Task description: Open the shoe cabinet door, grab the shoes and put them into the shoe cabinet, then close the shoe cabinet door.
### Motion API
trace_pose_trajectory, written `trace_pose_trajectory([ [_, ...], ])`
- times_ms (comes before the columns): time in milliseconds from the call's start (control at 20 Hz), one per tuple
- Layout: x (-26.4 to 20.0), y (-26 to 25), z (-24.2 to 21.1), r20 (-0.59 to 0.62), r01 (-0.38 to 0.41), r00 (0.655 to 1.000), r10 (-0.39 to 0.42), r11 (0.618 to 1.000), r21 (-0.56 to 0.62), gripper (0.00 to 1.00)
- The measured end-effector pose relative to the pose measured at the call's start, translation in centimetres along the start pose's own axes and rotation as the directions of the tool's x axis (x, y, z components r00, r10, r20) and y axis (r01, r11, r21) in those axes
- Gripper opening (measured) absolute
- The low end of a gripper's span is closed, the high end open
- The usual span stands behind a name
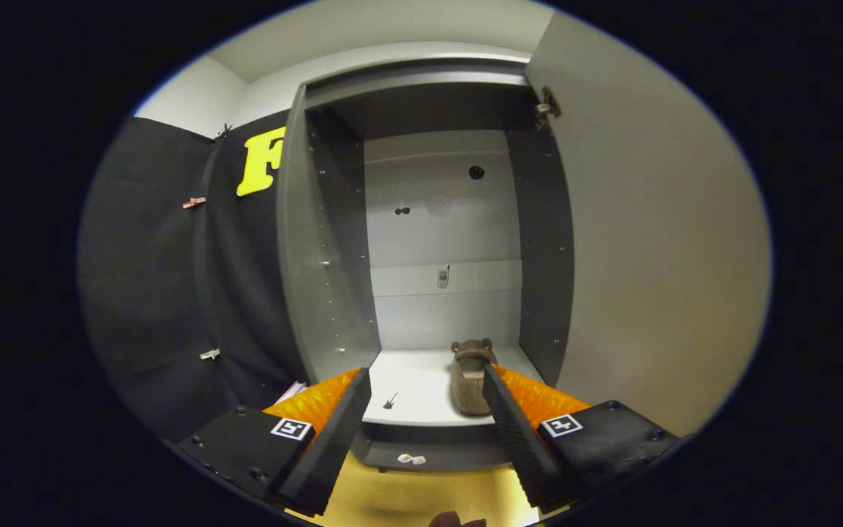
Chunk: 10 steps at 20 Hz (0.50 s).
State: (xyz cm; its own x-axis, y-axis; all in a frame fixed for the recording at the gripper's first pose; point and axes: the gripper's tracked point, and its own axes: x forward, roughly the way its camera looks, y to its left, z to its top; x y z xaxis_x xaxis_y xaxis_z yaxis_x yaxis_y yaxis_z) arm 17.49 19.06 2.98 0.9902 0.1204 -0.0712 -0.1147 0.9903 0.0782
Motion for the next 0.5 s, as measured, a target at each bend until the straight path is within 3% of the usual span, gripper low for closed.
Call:
trace_pose_trajectory([
  [500,-16.5,-2.8,0.0,0.061,-0.013,0.998,0.015,0.999,-0.036,0.97],
])
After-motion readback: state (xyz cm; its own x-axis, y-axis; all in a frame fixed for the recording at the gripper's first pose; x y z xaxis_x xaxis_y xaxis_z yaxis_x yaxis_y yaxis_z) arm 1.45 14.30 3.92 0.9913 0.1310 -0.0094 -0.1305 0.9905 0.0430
